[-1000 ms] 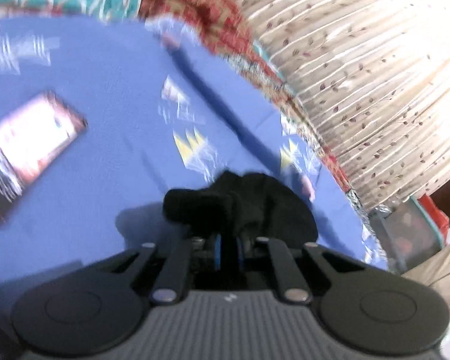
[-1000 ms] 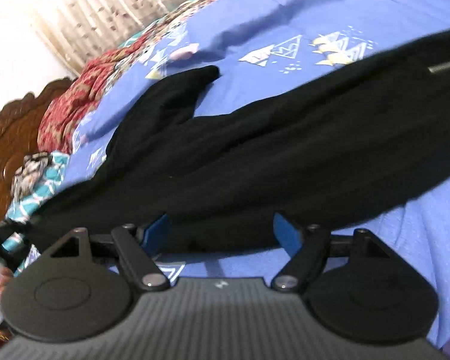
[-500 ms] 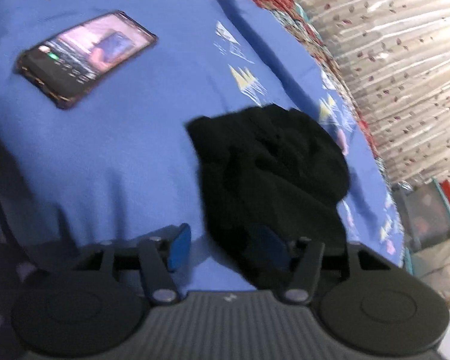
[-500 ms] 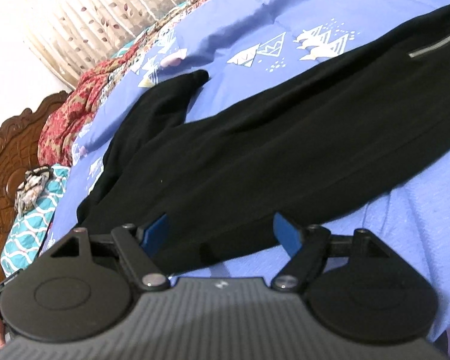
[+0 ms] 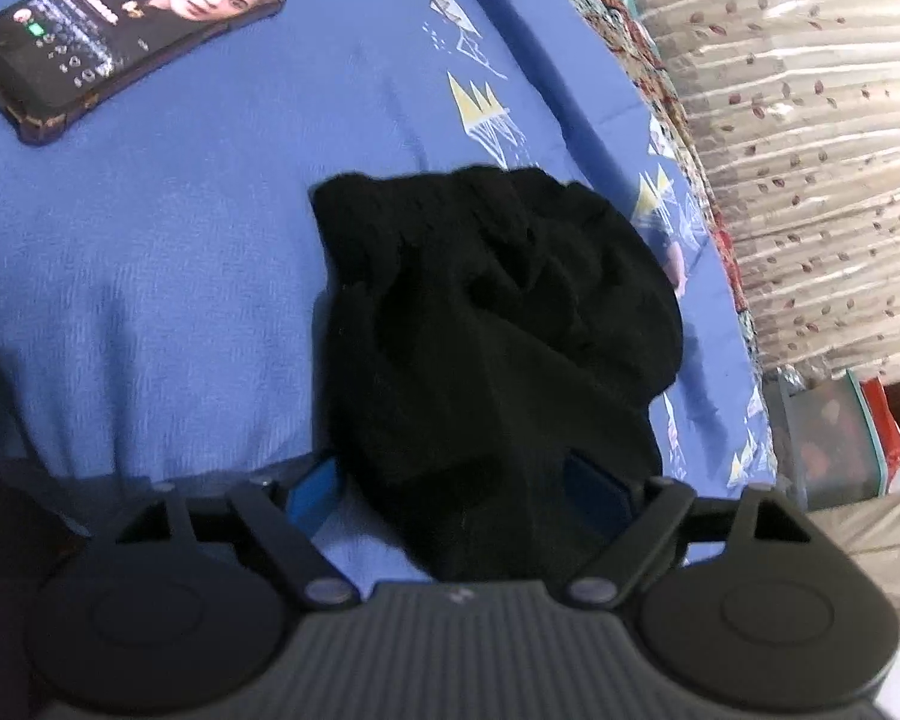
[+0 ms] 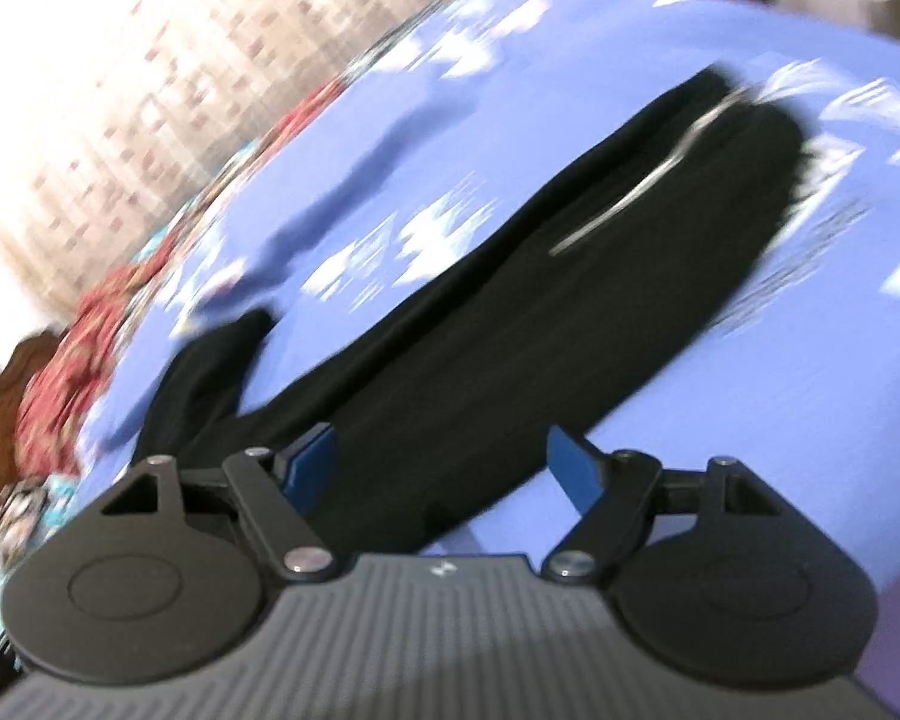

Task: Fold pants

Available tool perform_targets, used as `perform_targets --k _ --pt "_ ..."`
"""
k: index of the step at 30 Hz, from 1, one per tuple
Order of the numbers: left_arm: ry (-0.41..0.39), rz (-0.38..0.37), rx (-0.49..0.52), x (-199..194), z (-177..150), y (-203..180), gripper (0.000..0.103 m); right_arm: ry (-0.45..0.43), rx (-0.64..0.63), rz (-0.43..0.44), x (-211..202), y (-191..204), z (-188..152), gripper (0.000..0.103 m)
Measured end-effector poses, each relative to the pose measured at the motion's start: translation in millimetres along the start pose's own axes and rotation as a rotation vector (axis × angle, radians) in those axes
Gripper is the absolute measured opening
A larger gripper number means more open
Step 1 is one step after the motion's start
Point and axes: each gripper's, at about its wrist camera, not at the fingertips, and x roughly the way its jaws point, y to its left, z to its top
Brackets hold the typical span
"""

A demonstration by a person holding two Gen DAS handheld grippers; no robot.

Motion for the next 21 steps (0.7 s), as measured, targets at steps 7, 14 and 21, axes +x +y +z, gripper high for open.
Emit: perform_targets --k 7,14,21 --pt "-0.056 0.052 -0.024 -1 19 -4 0.081 -0.171 0.084 -0.178 -30 -73 46 0.079" --pt "-0.007 0.136 0.046 30 11 -26 0.040 -0.166 0.258 -0.197 10 -115 73 0.079" --pt "-0.001 0.162 0.062 30 7 -35 0.012 -0.247 0.245 -0.278 5 -102 88 0.008"
